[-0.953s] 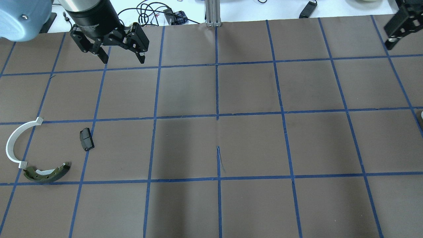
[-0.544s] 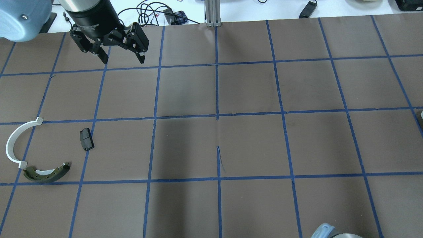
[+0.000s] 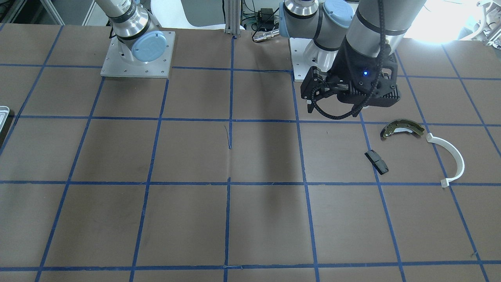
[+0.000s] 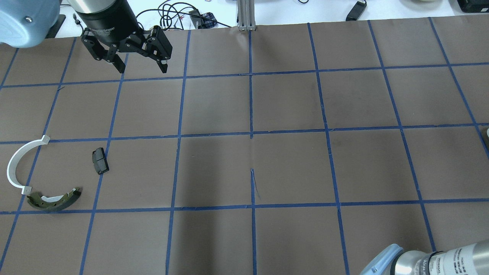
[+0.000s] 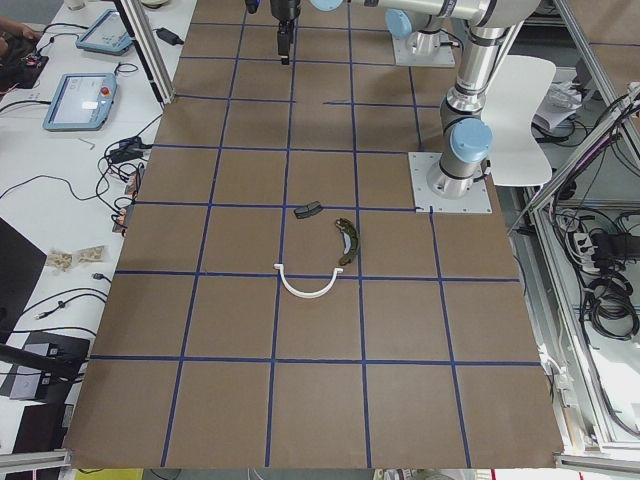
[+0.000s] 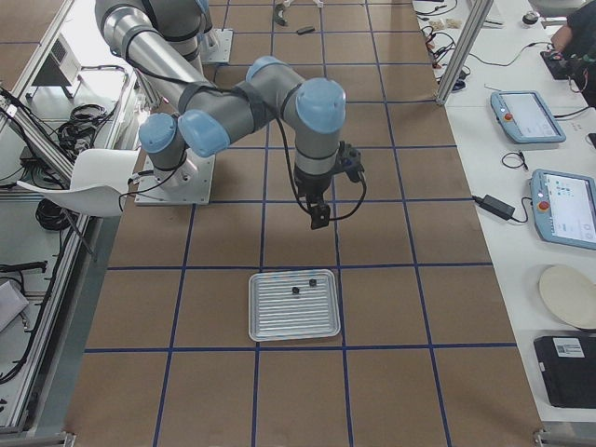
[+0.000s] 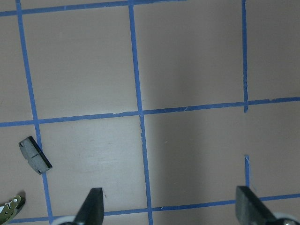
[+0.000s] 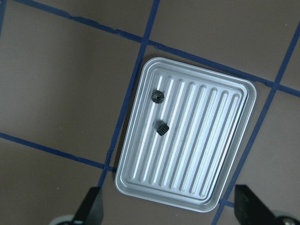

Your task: Place bearing gear from tray to pile

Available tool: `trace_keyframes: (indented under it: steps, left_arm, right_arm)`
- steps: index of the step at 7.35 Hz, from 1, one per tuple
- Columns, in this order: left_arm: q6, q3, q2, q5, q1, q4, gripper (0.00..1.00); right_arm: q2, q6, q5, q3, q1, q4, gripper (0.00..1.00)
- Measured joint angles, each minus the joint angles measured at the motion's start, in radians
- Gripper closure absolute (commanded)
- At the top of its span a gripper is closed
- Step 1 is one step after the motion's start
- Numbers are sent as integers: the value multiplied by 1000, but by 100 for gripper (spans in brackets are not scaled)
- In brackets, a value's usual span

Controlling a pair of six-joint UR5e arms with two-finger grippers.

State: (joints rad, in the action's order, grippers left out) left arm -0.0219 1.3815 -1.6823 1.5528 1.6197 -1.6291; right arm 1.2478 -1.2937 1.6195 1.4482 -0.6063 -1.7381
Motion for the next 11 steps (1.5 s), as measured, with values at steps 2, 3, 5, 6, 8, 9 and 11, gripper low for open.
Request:
trace_keyframes:
  steps: [2, 3, 5, 6, 8, 9, 11]
  left_arm:
    - [0, 0, 0, 0, 0, 0, 0]
    - [0, 1, 0, 0, 0, 0, 0]
    - [0, 1, 0, 0, 0, 0, 0]
    - [0, 1, 1, 0, 0, 0, 0]
    - [0, 1, 1, 0, 0, 0, 0]
    - [0, 2, 1, 0, 1, 0, 0]
    - [1, 4, 1, 0, 1, 0, 0]
  right_arm:
    - [-117, -47, 2, 71, 15, -151, 4]
    - [-145, -58, -2, 130, 17, -241, 4]
    - [-162, -75, -4, 241, 18, -384, 8]
    - [-165, -87, 0, 265, 19, -408, 11]
    - [-176, -100, 6, 280, 19, -422, 17]
    - [-186, -112, 7, 281, 19, -425, 22]
    - [-197, -127, 12, 282, 19, -440, 58]
